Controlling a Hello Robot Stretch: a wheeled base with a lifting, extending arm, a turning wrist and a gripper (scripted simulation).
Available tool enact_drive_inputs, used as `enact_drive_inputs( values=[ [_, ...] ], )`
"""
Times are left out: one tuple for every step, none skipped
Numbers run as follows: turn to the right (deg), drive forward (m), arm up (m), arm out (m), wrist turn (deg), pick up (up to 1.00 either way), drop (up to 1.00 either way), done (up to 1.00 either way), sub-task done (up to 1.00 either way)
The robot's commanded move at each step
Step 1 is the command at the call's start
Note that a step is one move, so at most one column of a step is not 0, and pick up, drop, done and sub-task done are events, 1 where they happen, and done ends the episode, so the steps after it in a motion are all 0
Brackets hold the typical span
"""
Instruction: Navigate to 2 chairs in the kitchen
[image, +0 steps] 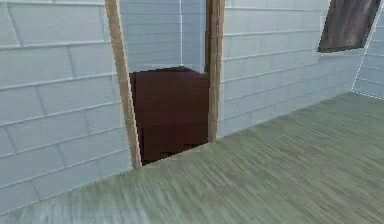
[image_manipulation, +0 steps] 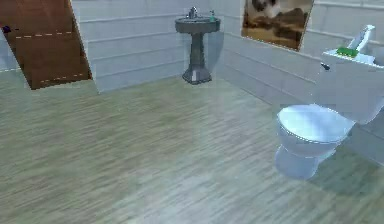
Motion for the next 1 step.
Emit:
enact_drive_inputs(
  values=[
    [0.0,1.0,0.0,0.0,0.0,0.0,0.0,0.0,0.0]
  ],
)
